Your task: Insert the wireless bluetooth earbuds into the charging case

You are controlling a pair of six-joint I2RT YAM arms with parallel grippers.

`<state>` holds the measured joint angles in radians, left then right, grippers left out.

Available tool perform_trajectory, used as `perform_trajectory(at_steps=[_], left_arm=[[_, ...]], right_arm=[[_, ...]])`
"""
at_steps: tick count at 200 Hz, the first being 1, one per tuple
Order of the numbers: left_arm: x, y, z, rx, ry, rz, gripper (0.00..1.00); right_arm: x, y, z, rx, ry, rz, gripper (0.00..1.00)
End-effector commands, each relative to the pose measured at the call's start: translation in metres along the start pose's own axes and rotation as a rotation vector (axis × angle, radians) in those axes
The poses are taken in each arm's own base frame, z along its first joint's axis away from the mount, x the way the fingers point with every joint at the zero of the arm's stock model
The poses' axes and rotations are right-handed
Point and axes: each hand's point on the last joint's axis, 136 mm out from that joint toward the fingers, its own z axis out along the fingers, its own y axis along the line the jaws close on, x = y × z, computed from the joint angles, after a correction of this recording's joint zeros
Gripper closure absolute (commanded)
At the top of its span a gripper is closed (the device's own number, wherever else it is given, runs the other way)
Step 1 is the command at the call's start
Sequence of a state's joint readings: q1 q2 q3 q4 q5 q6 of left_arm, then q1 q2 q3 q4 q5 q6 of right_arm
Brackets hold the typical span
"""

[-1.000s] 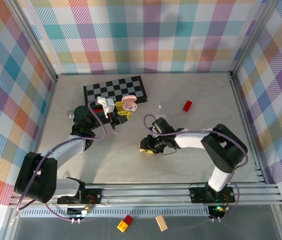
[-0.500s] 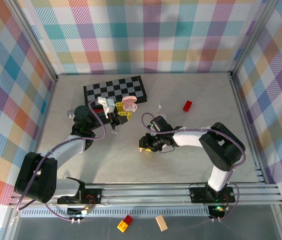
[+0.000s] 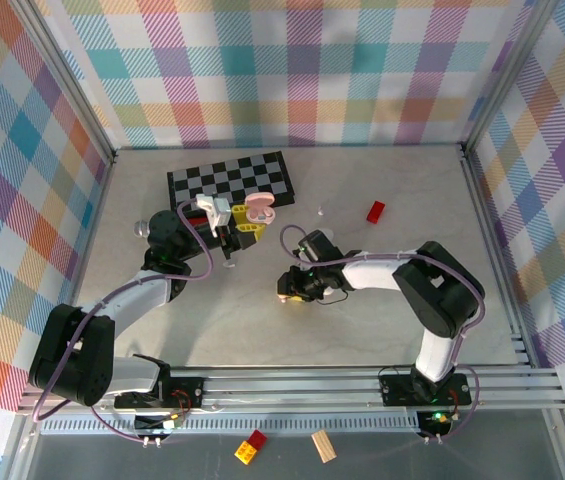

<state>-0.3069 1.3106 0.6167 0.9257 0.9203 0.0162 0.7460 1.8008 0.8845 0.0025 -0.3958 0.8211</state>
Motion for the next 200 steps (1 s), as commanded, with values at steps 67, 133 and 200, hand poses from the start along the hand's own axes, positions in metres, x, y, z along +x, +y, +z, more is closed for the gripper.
perform_trajectory(at_steps=[67, 133, 200], left_arm=[[-0.009, -0.011, -0.001, 0.037, -0.012, 0.045, 0.65], [-0.007, -0.011, -0.001, 0.035, -0.009, 0.040, 0.65], [-0.002, -0.007, -0.002, 0.006, -0.003, 0.068, 0.65]], right_arm=[[0.001, -0.007, 0.007, 0.016, 0.023, -0.019, 0.74], [-0.001, -0.003, 0.004, 0.006, 0.015, -0.026, 0.82], [-0.013, 0.005, -0.014, 0.033, -0.055, -0.066, 0.84]])
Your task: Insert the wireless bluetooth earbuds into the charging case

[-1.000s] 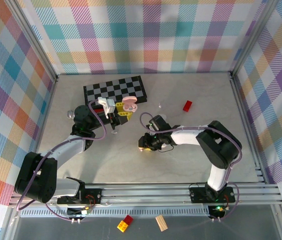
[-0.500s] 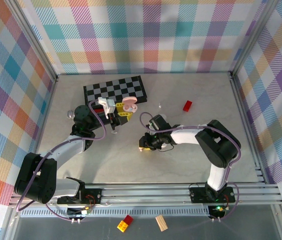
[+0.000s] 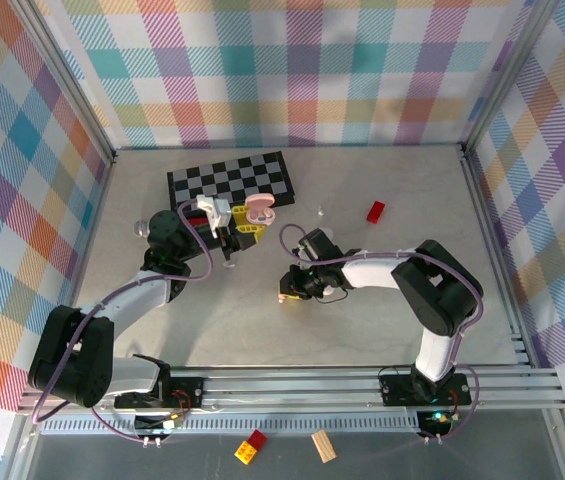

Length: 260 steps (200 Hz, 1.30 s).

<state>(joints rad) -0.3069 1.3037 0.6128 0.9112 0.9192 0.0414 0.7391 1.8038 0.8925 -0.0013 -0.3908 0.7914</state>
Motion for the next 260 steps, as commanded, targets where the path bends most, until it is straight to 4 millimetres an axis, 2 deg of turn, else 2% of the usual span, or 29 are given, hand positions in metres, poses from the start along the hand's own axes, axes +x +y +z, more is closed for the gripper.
perform_trajectory(at_steps=[1, 71, 106, 152, 171, 207, 260], left_arm=[[-0.004, -0.007, -0.001, 0.007, -0.009, 0.052, 0.65], [0.008, 0.002, 0.000, -0.066, 0.009, 0.069, 0.65], [0.012, 0.003, 0.002, -0.076, 0.018, 0.071, 0.65], [0.037, 0.007, 0.007, -0.099, 0.075, 0.067, 0.65], [0.040, 0.009, 0.009, -0.099, 0.073, 0.068, 0.65], [0.038, 0.010, 0.012, -0.095, 0.058, 0.067, 0.65], [0.036, 0.006, 0.007, -0.108, 0.068, 0.075, 0.65]], right_arm=[[-0.009, 0.005, -0.013, 0.032, -0.046, -0.040, 0.84], [-0.035, -0.008, -0.050, 0.065, -0.171, -0.027, 0.84], [-0.042, -0.015, -0.062, 0.080, -0.195, -0.022, 0.84], [-0.052, -0.014, -0.082, 0.079, -0.237, -0.027, 0.84], [-0.055, -0.013, -0.088, 0.081, -0.251, -0.034, 0.84], [-0.054, -0.025, -0.076, 0.101, -0.215, -0.023, 0.83], [-0.065, -0.024, -0.056, 0.079, -0.180, -0.028, 0.83]])
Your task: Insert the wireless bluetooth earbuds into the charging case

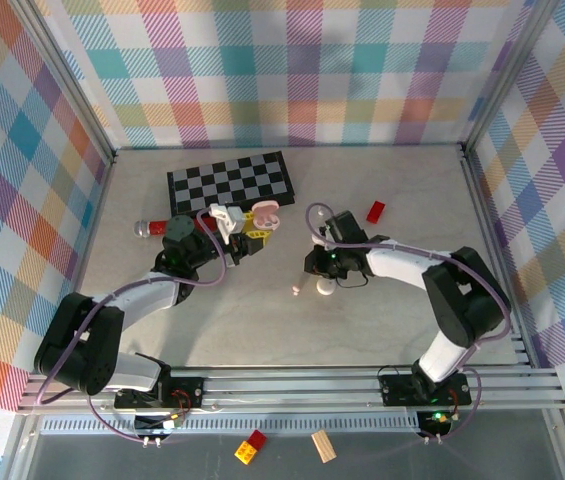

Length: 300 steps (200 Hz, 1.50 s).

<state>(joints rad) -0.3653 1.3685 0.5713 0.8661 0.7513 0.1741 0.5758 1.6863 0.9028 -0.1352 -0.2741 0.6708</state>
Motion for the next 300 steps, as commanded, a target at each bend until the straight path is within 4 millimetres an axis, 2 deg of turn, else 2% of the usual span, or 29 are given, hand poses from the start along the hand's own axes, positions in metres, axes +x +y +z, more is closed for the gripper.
perform_trajectory(at_steps=[1, 20, 36, 72, 96, 127, 159, 180, 237, 271, 300], left_arm=[[-0.012, -0.005, -0.005, 0.000, -0.032, 0.056, 0.65], [-0.014, -0.006, -0.007, -0.007, -0.032, 0.060, 0.65], [-0.016, -0.004, -0.008, -0.017, -0.032, 0.060, 0.65], [-0.016, 0.012, -0.014, -0.067, -0.055, 0.019, 0.65], [-0.025, 0.024, -0.022, -0.104, -0.122, -0.006, 0.65], [-0.027, 0.030, -0.028, -0.131, -0.137, -0.021, 0.65], [-0.027, 0.040, -0.037, -0.195, -0.140, -0.030, 0.65], [-0.025, 0.054, -0.046, -0.257, -0.141, -0.047, 0.65], [-0.030, 0.089, -0.075, -0.408, -0.178, -0.063, 0.65], [-0.034, 0.099, -0.085, -0.451, -0.195, -0.066, 0.66], [-0.036, 0.100, -0.088, -0.458, -0.203, -0.060, 0.66]], right_arm=[[-0.012, 0.012, 0.004, -0.036, -0.003, -0.032, 0.83], [-0.013, 0.013, 0.002, -0.031, -0.006, -0.047, 0.82], [-0.012, 0.017, -0.002, -0.043, -0.008, -0.072, 0.78], [-0.005, 0.028, -0.007, -0.087, 0.007, -0.121, 0.67], [-0.002, 0.038, -0.001, -0.123, 0.034, -0.128, 0.60], [0.006, 0.064, 0.010, -0.174, 0.084, -0.172, 0.53], [0.015, 0.086, 0.025, -0.205, 0.125, -0.207, 0.52], [0.021, 0.094, 0.034, -0.205, 0.147, -0.209, 0.52], [0.036, 0.076, 0.048, 0.050, 0.150, -0.280, 0.53], [0.045, 0.075, 0.056, 0.135, 0.172, -0.324, 0.56], [0.049, 0.076, 0.063, 0.170, 0.186, -0.341, 0.58]])
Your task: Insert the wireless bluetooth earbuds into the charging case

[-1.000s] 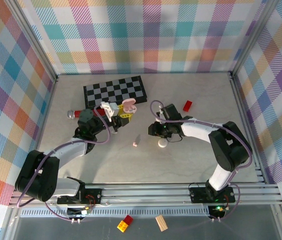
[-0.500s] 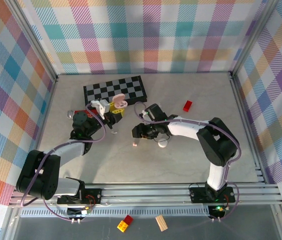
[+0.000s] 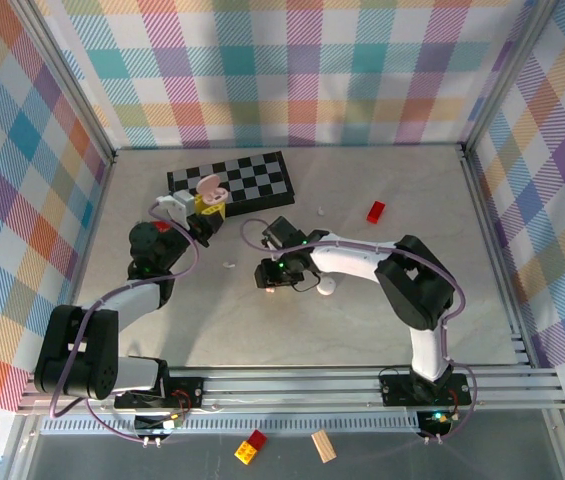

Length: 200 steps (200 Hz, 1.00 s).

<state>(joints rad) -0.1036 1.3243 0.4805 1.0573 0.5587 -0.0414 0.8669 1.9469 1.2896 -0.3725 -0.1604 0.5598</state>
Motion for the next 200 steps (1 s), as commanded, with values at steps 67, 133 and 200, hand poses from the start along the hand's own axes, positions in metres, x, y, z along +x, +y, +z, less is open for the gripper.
perform_trajectory(at_steps=[67, 133, 200], left_arm=[[-0.024, -0.008, -0.006, 0.032, -0.079, 0.038, 0.66], [-0.023, -0.011, -0.006, 0.050, -0.073, 0.038, 0.66], [-0.024, -0.009, -0.006, 0.038, -0.073, 0.037, 0.66]], right_arm=[[0.006, -0.006, 0.016, 0.089, 0.067, -0.020, 0.67], [0.007, -0.015, 0.002, 0.154, 0.066, -0.070, 0.74], [0.011, -0.022, -0.004, 0.192, 0.083, -0.132, 0.75]])
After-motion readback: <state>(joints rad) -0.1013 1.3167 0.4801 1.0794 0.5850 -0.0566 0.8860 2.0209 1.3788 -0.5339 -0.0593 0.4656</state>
